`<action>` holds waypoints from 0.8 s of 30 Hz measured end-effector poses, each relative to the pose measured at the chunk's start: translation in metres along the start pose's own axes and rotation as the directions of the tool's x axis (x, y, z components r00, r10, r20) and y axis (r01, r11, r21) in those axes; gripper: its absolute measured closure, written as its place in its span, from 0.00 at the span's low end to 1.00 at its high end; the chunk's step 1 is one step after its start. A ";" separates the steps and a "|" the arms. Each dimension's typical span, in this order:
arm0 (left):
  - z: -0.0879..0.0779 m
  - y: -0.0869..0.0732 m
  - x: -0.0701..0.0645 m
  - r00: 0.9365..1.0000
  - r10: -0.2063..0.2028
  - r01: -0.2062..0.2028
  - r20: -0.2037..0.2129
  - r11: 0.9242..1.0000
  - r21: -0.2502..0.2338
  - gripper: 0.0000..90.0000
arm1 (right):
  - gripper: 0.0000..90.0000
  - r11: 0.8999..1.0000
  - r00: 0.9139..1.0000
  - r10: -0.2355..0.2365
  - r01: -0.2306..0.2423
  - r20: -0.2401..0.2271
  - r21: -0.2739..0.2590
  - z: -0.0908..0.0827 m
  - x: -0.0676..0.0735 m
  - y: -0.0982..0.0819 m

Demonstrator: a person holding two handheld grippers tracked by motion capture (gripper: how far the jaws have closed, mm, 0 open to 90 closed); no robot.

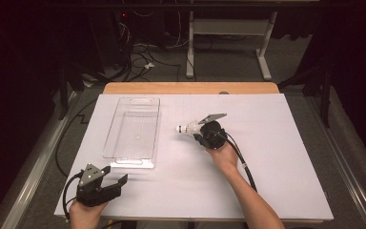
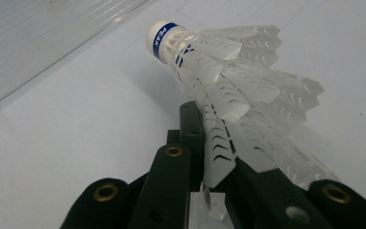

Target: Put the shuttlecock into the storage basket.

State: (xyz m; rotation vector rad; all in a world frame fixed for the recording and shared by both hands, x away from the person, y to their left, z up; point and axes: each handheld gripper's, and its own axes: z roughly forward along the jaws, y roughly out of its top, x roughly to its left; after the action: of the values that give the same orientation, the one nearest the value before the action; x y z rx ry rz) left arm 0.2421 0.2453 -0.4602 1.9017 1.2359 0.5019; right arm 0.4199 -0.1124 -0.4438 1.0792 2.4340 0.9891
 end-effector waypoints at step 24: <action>0.001 0.000 0.015 0.999 -0.039 0.039 -0.019 0.999 0.002 0.33 | 0.99 0.999 0.997 0.044 -0.044 -0.060 0.004 -0.021 -0.006 0.010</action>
State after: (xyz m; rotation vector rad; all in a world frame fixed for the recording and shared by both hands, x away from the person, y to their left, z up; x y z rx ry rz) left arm 0.2499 0.2584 -0.4619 1.8750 1.2839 0.4991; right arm 0.4181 -0.1223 -0.4217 1.1245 2.4696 1.0462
